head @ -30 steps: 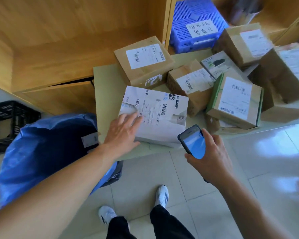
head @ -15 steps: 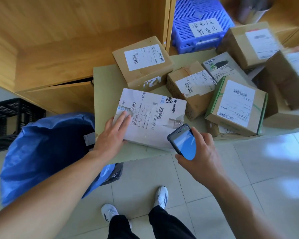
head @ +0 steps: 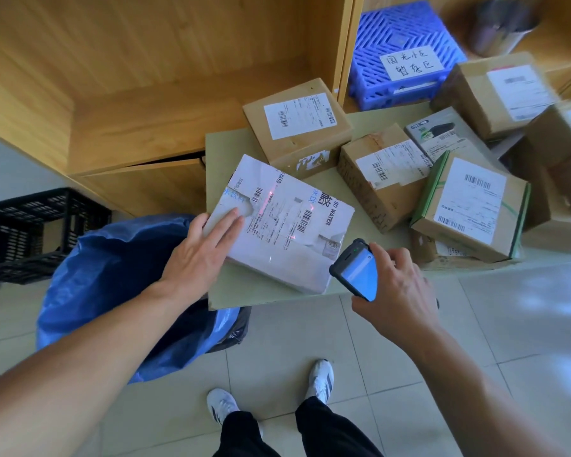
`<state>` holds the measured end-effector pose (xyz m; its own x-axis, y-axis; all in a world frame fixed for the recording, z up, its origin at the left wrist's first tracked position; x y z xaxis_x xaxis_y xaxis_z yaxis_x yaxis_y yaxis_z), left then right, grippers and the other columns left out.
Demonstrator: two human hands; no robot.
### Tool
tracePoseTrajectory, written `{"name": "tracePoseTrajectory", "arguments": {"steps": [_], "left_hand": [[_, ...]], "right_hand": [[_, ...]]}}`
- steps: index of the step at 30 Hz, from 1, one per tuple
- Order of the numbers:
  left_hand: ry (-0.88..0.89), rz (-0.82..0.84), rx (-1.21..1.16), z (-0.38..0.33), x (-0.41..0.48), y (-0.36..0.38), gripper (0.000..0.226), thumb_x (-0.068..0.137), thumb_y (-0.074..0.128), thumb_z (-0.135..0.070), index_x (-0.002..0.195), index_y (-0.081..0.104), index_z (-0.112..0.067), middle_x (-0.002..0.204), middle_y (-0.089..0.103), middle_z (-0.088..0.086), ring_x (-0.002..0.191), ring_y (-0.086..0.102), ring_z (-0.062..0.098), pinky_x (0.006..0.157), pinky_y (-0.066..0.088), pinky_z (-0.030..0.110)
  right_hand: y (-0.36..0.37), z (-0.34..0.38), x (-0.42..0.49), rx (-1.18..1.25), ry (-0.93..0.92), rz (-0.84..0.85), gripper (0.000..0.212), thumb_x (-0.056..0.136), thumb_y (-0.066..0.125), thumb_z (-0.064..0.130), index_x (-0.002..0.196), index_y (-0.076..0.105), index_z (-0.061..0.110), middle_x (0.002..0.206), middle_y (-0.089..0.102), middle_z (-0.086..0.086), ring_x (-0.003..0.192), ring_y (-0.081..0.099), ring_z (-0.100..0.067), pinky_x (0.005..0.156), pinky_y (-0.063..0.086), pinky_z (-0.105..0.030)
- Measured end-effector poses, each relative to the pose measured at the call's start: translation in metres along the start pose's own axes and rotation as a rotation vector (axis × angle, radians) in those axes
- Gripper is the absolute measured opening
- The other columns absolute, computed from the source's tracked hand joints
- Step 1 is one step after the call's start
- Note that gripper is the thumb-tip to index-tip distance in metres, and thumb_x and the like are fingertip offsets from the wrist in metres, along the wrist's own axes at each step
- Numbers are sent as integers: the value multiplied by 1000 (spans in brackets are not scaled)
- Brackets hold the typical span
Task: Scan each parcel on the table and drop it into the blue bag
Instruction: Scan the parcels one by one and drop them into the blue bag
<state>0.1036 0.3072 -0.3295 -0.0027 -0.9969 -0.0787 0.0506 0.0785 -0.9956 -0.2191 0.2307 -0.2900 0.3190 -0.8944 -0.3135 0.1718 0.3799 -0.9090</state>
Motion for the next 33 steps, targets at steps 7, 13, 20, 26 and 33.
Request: {"name": "tracePoseTrajectory", "arguments": {"steps": [7, 13, 20, 26, 33], "left_hand": [[30, -51, 57, 29, -23, -16, 89, 76, 60, 20, 157, 37, -8, 165, 33, 4, 128, 42, 46, 62, 61, 45], [-3, -116, 37, 56, -46, -17, 88, 73, 65, 21, 154, 43, -8, 163, 38, 3, 129, 43, 43, 57, 59, 39], [-90, -117, -66, 116, -99, 15, 88, 85, 74, 8, 159, 32, -16, 169, 24, -7, 137, 37, 38, 64, 63, 45], [-180, -208, -124, 181, -173, 36, 74, 90, 72, 3, 155, 39, -11, 166, 31, -3, 135, 41, 40, 89, 59, 51], [-242, -336, -138, 235, -239, 45, 51, 92, 64, 7, 142, 57, -4, 151, 54, 3, 123, 54, 37, 89, 59, 42]], "right_hand": [[-1, 27, -5, -77, -24, 19, 90, 67, 74, 42, 145, 31, 28, 123, 42, 1, 105, 51, -26, 84, 43, -38], [8, 60, -10, -33, -17, 27, 92, 67, 75, 44, 145, 29, 29, 122, 40, 0, 105, 50, -27, 82, 46, -39], [40, 122, -23, 64, -6, 16, 92, 68, 76, 45, 145, 26, 34, 118, 37, 4, 97, 52, -27, 77, 47, -38], [82, 211, -29, 122, -115, 72, 95, 68, 80, 39, 147, 26, 33, 124, 38, 0, 102, 54, -31, 80, 51, -41], [134, 304, -34, 104, -238, 176, 98, 70, 79, 42, 149, 22, 37, 128, 36, 4, 107, 55, -30, 83, 52, -43]]}}
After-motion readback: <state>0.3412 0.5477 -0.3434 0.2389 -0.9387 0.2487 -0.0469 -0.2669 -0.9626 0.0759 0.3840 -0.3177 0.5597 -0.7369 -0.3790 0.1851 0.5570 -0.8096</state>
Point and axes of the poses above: each hand's wrist, its own x-axis towards the middle knuckle, its own y-axis out of the palm, z = x × y, the point moved 6 cm from there along x, towards the middle knuckle
